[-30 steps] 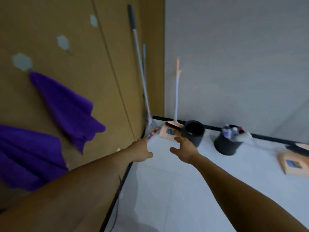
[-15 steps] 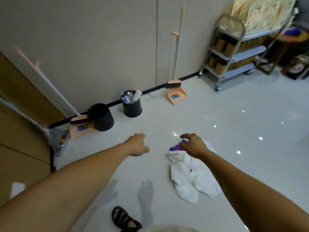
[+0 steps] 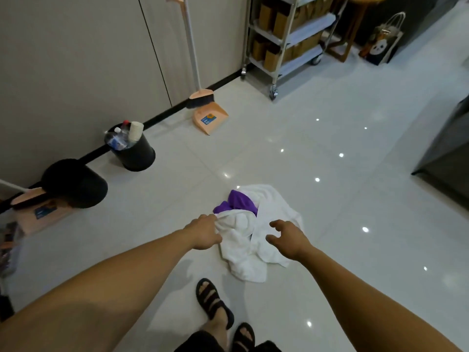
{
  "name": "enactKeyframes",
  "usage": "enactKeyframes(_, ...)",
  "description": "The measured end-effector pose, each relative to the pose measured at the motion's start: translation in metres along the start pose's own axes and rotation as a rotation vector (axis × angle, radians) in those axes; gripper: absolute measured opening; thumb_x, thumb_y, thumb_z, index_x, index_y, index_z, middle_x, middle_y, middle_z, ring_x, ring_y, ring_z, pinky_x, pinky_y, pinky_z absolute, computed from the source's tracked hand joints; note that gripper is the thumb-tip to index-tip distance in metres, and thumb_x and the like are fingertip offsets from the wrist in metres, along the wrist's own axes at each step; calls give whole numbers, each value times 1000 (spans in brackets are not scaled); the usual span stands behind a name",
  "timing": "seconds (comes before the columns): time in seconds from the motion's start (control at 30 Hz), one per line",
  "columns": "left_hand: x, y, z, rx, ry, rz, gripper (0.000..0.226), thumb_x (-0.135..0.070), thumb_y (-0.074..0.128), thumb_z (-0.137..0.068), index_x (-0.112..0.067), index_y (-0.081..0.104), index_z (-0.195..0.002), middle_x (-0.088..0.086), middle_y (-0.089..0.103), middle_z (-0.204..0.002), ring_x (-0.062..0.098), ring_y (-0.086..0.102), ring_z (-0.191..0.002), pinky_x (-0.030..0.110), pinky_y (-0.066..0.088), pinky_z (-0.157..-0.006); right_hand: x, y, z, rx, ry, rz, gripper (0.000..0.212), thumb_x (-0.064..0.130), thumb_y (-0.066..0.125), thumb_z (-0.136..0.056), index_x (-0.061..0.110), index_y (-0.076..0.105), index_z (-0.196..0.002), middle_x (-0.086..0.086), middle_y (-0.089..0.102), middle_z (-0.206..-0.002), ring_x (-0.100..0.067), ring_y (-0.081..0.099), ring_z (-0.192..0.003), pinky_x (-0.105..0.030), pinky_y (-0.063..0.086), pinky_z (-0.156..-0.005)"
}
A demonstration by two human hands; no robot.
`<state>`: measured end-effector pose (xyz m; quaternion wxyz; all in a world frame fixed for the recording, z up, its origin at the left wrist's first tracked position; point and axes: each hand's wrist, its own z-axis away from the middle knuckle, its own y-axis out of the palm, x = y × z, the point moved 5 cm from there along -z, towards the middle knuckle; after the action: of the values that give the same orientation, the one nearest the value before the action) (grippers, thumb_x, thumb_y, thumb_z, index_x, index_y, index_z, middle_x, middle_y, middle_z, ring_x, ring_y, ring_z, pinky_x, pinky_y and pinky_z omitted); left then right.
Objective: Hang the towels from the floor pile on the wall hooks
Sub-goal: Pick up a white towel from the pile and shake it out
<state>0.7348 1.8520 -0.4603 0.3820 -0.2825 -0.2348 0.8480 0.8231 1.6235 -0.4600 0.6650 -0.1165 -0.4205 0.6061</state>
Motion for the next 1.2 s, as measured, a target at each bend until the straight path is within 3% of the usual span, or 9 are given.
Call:
enactKeyframes(0.23, 10, 49, -111, 60, -56, 71, 65, -37, 54, -87, -18, 30, -144, 7, 37, -145, 27, 46, -124, 32, 40, -93, -51, 48, -100, 55, 111, -23, 50, 35, 57, -91, 18, 48, -137, -5, 53, -134, -23, 55, -119, -33, 45, -97)
enactKeyframes(0.57, 39, 234, -315, 173, -105, 189, 65, -42, 54, -89, -19, 31, -145, 5, 39, -146, 23, 44, -126, 30, 39, -100, -181, 237, -280, 215, 155, 8, 49, 31, 52, -93, 19, 44, -139, -7, 49, -134, -25, 50, -121, -35, 44, -96)
enactKeyframes(0.73, 35, 320, -409, 178, -64, 195, 63, -37, 51, -92, -17, 29, -147, 5, 34, -150, 22, 40, -131, 30, 34, -101, -263, 306, -356, 101, 256, 49, 57, 36, 54, -92, 15, 37, -142, -8, 44, -136, -28, 44, -122, -40, 45, -92)
enactKeyframes(0.9, 32, 372, -462, 132, -45, 218, 56, -34, 53, -92, -18, 36, -143, 3, 40, -145, 20, 43, -129, 31, 35, -103, -310, 356, -416, -24, 303, 91, 70, 53, 65, -83, 15, 38, -136, -7, 44, -130, -30, 46, -118, -42, 47, -84)
enactKeyframes(0.97, 33, 382, -470, 110, -29, 227, 53, -33, 52, -92, -18, 39, -141, 2, 43, -142, 19, 45, -126, 29, 36, -101, -319, 374, -429, -31, 333, 102, 64, 52, 66, -82, 15, 42, -128, -7, 45, -125, -29, 47, -115, -41, 46, -80)
enactKeyframes(1.1, 33, 385, -467, 134, -29, 255, 51, -32, 52, -93, -17, 40, -140, 2, 45, -141, 18, 47, -124, 29, 38, -100, -327, 380, -434, -40, 356, 121, 8, 22, 44, -92, 15, 48, -96, -8, 55, -103, -27, 51, -85, -33, 39, -68)
enactKeyframes(1.2, 27, 366, -449, 152, -63, 269, 54, -32, 53, -92, -17, 37, -142, 2, 42, -143, 19, 45, -125, 30, 37, -101, -314, 347, -412, -101, 306, 13, 13, 22, 41, -90, 12, 44, -82, -5, 55, -85, -25, 51, -72, -34, 41, -64)
